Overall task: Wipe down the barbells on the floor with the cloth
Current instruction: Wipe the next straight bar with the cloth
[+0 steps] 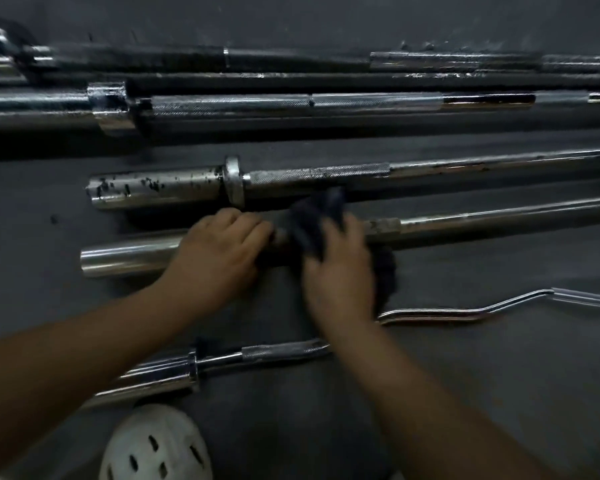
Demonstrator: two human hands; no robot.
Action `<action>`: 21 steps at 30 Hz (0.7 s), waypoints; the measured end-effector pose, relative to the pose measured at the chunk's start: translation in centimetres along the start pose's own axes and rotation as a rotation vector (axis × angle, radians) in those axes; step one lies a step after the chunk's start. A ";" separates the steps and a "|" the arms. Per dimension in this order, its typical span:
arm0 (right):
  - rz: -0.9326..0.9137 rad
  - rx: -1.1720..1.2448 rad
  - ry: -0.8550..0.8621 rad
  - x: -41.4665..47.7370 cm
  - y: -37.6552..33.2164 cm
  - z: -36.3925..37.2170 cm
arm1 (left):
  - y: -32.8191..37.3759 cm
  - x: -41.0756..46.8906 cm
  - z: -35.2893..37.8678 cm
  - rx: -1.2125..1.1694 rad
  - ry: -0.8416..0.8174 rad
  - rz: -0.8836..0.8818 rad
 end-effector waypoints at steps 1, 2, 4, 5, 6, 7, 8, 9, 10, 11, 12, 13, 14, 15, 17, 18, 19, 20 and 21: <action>-0.104 0.017 -0.091 -0.8 -2.6 2.0 | -0.3 -0.5 0.2 -0.020 -0.002 -0.022; -0.199 0.008 -0.171 -1.1 -4.1 2.9 | -0.9 -1.1 0.3 -0.041 -0.018 -0.063; -0.316 -0.107 -0.233 -0.9 -4.0 1.7 | -2.4 -2.6 0.5 -0.056 -0.080 -0.137; -0.314 -0.149 -0.224 -0.6 -2.3 0.4 | -2.9 -3.4 0.7 -0.036 -0.110 -0.142; -0.261 -0.152 -0.175 0.0 0.3 -1.5 | -3.2 -4.1 0.8 -0.012 -0.130 -0.140; -0.157 -0.112 -0.087 0.7 3.4 -3.9 | -3.6 -4.7 0.9 0.007 -0.134 -0.154; -0.041 -0.030 0.005 0.8 6.0 -5.7 | -3.8 -5.0 1.1 0.011 -0.139 -0.185; 0.061 0.032 0.080 0.4 7.5 -6.3 | -3.8 -5.1 1.3 -0.001 -0.135 -0.214; 0.123 0.054 0.131 -0.2 7.3 -5.6 | -3.7 -4.9 1.5 -0.014 -0.119 -0.236; 0.118 0.055 0.147 -0.5 5.4 -4.0 | -3.6 -4.7 1.7 -0.010 -0.096 -0.250; 0.052 0.034 0.115 -0.8 2.3 -1.7 | -3.6 -4.6 1.7 0.013 -0.081 -0.269; -0.056 -0.003 0.052 -1.3 -1.4 0.8 | -3.7 -4.5 1.7 0.037 -0.074 -0.292; -0.164 -0.030 -0.026 -2.0 -4.5 3.2 | -3.9 -4.3 1.6 0.050 -0.072 -0.313; -0.240 -0.054 -0.102 -2.4 -6.5 4.5 | -4.2 -3.9 1.4 0.050 -0.085 -0.323; -0.343 -0.151 -0.209 -1.9 -7.2 3.8 | -4.8 -3.2 1.1 0.017 -0.164 -0.314; -0.354 -0.225 -0.251 -1.2 -6.0 2.8 | -5.0 -2.8 0.9 0.001 -0.201 -0.303; -0.338 -0.284 -0.270 -0.4 -4.2 1.3 | -5.2 -2.4 0.7 -0.009 -0.226 -0.293; -0.277 -0.286 -0.237 0.5 -2.0 -0.6 | -5.3 -2.1 0.7 -0.016 -0.242 -0.292; -0.181 -0.215 -0.171 1.1 0.0 -2.4 | -5.3 -2.1 0.7 -0.018 -0.240 -0.303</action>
Point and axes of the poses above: each hand's wrist, its own x-axis towards the middle knuckle, its own z-axis out of the palm, y = z × x, the point moved 9 cm from there along x, towards the middle knuckle, and after that the axes turned 15 degrees about -y, right-handed, at the moved point
